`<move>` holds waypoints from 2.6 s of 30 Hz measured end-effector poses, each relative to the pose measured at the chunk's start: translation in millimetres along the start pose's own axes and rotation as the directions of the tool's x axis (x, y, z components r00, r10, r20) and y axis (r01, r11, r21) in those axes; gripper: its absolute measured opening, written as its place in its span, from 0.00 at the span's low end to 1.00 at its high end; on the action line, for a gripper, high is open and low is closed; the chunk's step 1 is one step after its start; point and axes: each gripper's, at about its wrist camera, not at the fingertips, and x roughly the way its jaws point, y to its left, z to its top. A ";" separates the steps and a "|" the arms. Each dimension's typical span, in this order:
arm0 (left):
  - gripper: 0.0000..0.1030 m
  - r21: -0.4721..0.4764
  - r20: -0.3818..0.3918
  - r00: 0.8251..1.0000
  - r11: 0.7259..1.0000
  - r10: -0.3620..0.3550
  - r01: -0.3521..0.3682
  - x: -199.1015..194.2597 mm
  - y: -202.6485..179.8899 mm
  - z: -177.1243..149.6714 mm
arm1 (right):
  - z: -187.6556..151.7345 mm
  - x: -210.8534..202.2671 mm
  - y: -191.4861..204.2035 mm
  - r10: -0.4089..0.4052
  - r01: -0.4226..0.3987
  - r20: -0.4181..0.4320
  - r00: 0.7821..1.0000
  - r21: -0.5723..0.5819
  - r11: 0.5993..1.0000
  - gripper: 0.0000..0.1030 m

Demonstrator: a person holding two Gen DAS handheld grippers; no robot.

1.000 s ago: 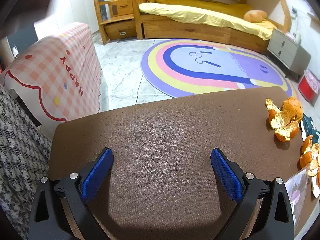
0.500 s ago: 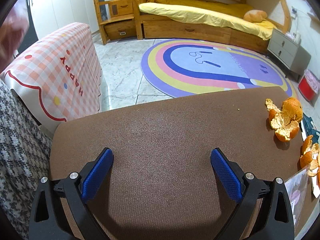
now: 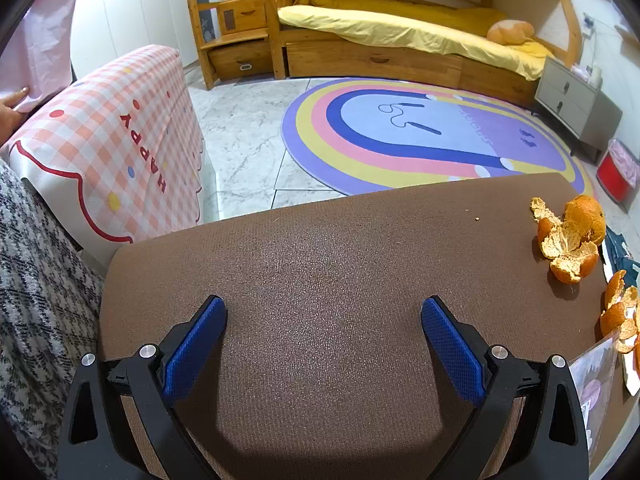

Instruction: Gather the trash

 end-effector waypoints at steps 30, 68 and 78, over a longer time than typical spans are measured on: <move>0.93 0.068 -0.034 0.999 0.998 -0.005 0.007 0.6 -17.1 -7.2 | 0.2 0.0 0.1 -0.001 0.001 -0.001 1.000 0.001 1.000 0.94; 0.93 0.278 0.069 0.992 0.957 -0.109 0.086 -17.1 -79.8 -4.1 | 0.3 0.3 -0.1 -0.001 0.001 -0.001 1.000 0.001 1.000 0.94; 0.93 0.297 0.052 0.997 0.954 -0.060 0.042 1.8 -103.5 3.9 | 0.3 0.4 0.1 -0.001 0.001 -0.001 1.000 0.001 1.000 0.94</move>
